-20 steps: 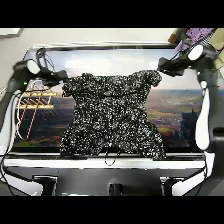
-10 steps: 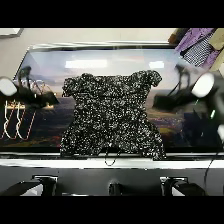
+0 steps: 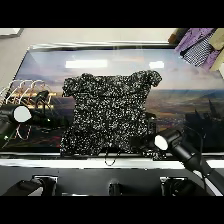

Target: Fold the clothes and pants, and hang the long-sleeved shirts on hangers.

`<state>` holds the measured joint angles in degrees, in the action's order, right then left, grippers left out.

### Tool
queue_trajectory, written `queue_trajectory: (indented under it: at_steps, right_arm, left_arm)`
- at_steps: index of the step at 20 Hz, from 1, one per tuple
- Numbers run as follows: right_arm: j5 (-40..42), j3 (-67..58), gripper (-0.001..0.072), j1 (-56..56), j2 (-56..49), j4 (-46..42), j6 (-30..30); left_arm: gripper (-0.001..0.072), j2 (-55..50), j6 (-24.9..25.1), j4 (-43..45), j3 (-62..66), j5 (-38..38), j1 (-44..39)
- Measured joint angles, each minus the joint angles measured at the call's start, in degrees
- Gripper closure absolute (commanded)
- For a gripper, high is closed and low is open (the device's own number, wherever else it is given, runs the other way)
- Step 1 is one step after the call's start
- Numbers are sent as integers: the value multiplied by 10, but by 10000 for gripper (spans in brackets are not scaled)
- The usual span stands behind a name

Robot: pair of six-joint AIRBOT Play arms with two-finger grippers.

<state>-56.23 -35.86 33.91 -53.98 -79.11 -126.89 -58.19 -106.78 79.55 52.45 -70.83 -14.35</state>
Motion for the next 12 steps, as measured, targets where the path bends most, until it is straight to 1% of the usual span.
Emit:
queue_trajectory:
  at_steps: [4,5,6,7,8,12]
  right_arm:
    - [56,14,284,17,-44,-7,-30]
    - [65,16,331,19,-55,-6,-34]
    - [72,17,458,20,-64,-6,-37]
    - [77,17,606,21,-71,-6,-38]
    - [81,18,671,22,-76,-6,-40]
    - [72,16,672,23,-74,-11,-52]
  left_arm:
    - [90,3,-17,0,-5,-1,-32]
    - [91,3,-21,0,-6,-1,-39]
    - [90,2,-24,0,-6,-1,-47]
    - [90,1,-27,0,-7,-1,-56]
    - [90,-1,-28,0,-7,-1,-65]
    - [90,-15,-41,0,-7,3,-109]
